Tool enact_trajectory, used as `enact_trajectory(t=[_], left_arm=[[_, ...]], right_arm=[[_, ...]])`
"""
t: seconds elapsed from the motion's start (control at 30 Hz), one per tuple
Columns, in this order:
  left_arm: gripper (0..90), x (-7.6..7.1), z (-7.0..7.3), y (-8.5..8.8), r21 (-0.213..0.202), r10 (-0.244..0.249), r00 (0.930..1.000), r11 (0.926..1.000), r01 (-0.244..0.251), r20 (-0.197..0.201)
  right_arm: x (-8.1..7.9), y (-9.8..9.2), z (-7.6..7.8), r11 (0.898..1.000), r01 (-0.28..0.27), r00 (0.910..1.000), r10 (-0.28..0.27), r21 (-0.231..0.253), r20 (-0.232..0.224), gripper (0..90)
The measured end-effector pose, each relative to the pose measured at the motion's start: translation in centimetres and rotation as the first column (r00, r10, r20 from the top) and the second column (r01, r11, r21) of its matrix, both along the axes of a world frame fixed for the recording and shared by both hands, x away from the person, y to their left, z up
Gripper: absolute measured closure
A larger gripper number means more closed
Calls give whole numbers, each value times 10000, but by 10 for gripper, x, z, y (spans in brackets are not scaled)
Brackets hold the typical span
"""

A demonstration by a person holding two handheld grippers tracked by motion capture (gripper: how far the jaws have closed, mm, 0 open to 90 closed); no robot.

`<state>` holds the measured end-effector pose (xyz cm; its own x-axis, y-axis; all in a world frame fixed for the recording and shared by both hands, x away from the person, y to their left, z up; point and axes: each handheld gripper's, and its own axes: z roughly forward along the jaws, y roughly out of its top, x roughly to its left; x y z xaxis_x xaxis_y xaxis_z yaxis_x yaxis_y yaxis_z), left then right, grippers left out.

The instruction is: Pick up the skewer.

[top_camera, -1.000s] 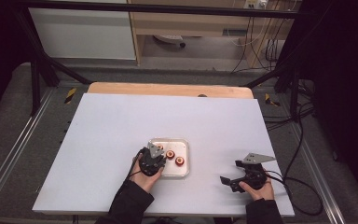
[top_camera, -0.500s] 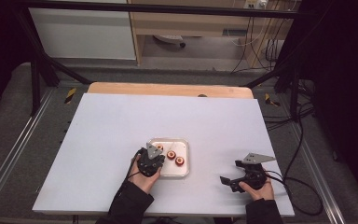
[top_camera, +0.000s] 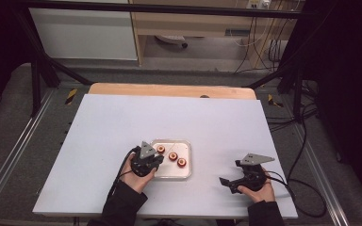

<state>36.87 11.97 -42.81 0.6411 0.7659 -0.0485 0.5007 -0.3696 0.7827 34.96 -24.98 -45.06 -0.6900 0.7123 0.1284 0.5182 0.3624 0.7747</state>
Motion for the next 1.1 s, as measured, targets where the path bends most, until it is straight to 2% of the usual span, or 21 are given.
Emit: enact_trajectory(t=[0.03,0.1,0.13,0.17,0.3,0.37,0.5,0.67,0.7,0.73,0.77,0.83,0.87,0.9,0.93,1.03,1.07,1.1], left_arm=[[884,0,1,1,12,-79,10000,10000,79,-23],[884,1,2,3,-1,-305,9995,9995,305,-48],[884,1,3,4,96,-446,9990,9990,447,-73],[884,1,3,5,159,-529,9986,9985,530,-62],[884,0,8,7,258,-885,9960,9957,888,-146],[884,0,9,6,355,-1020,9947,9941,1025,-160],[884,-3,15,2,563,-1385,9902,9886,1393,-178],[884,-3,20,-5,750,-1810,9831,9803,1827,-288],[884,-3,21,-7,772,-1870,9819,9790,1887,-292],[884,-3,23,-11,809,-2027,9787,9755,2047,-328],[884,-3,23,-11,809,-2027,9787,9755,2047,-328],[884,-3,25,-15,940,-2204,9748,9703,2227,-349],[884,-2,26,-17,984,-2296,9726,9677,2323,-372],[884,-2,27,-18,1035,-2362,9710,9655,2389,-380],[884,-2,28,-20,1059,-2429,9693,9635,2457,-385],[884,-2,29,-26,1100,-2596,9647,9585,2629,-438],[884,-2,30,-28,1179,-2682,9623,9551,2718,-461],[884,-2,30,-31,1216,-2751,9602,9525,2791,-486]], right_arm=[[0,5,1,9994,20,9999,-15,-354,146,6],[1,8,2,9989,7,9999,0,-469,160,6],[1,13,3,9969,-85,9997,104,-782,240,6],[1,13,3,9969,-85,9997,104,-782,240,6],[2,28,8,9898,-389,9975,466,-1368,531,14],[2,30,9,9887,-464,9969,550,-1424,571,17],[1,45,16,9779,-874,9909,1049,-1901,843,29],[0,55,21,9696,-1063,9846,1337,-2205,1128,47],[0,59,23,9629,-1135,9807,1480,-2448,1276,51],[-1,61,24,9605,-1162,9795,1530,-2530,1311,57],[-1,63,25,9566,-1219,9771,1624,-2646,1373,59],[-1,65,26,9529,-1251,9744,1704,-2765,1464,62],[-2,70,28,9427,-1343,9686,1899,-3054,1604,71],[-3,71,29,9396,-1406,9648,2008,-3119,1700,80],[-3,71,29,9396,-1406,9648,2008,-3119,1700,80],[-4,77,32,9221,-1638,9500,2432,-3504,1959,97],[-5,80,34,9116,-1749,9422,2647,-3720,2057,113],[-5,81,35,9079,-1802,9384,2741,-3785,2105,121]])
